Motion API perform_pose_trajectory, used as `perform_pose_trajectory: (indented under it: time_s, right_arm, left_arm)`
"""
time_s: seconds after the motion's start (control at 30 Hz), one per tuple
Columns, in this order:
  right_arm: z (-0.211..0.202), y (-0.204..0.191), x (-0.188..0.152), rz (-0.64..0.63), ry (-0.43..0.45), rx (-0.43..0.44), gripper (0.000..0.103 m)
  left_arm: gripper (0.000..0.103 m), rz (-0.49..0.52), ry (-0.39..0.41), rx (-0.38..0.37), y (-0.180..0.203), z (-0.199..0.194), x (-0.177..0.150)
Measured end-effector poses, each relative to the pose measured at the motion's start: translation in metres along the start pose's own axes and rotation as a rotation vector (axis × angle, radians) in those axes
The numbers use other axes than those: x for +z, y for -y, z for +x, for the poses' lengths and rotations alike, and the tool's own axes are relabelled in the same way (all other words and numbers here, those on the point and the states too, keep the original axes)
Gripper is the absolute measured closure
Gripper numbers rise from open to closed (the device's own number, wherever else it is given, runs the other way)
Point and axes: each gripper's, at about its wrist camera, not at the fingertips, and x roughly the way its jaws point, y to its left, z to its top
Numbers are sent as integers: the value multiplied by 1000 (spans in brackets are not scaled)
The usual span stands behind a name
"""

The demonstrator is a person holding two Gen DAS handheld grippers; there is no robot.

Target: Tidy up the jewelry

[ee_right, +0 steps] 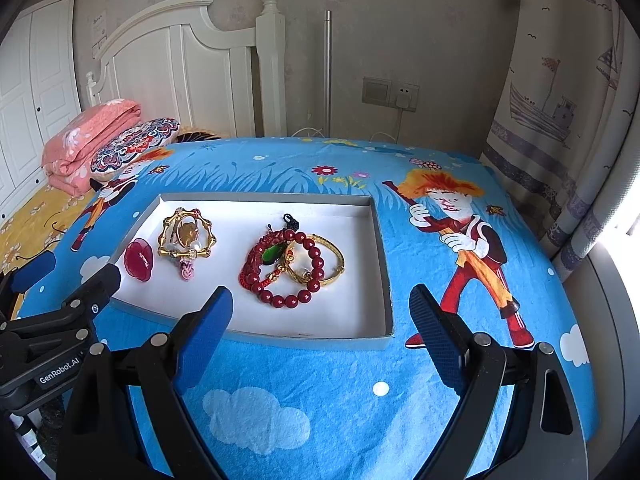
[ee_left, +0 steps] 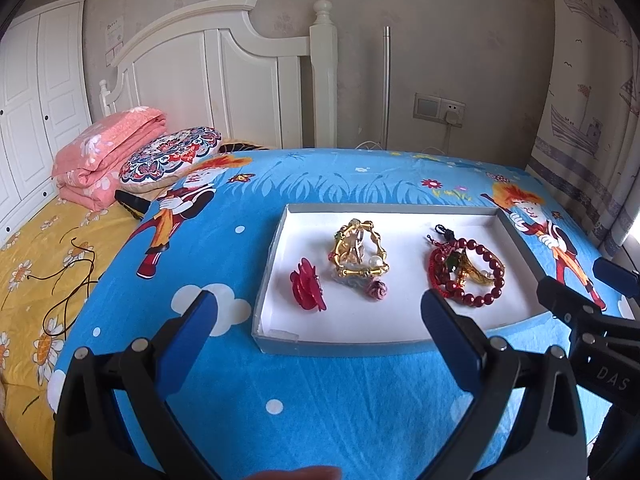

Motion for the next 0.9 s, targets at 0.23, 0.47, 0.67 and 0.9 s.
perform_pose_trajectory:
  time_s: [0.23, 0.47, 0.67, 0.9]
  right_arm:
    - [1, -3, -4, -11, -15, -5, 19]
    - [5, -1, -10, -7, -36, -10, 19]
    - [3, 1, -9, -5, -27, -12, 19]
    - [3, 2, -10, -1, -29, -14, 19]
  left_arm:
    - [4, 0, -5, 0, 0, 2, -3]
    - [4, 1, -7, 2, -1, 2, -5]
    - [4, 1, -15, -1, -1, 3, -6]
    - [4, 24, -59, -2, 6, 9, -10]
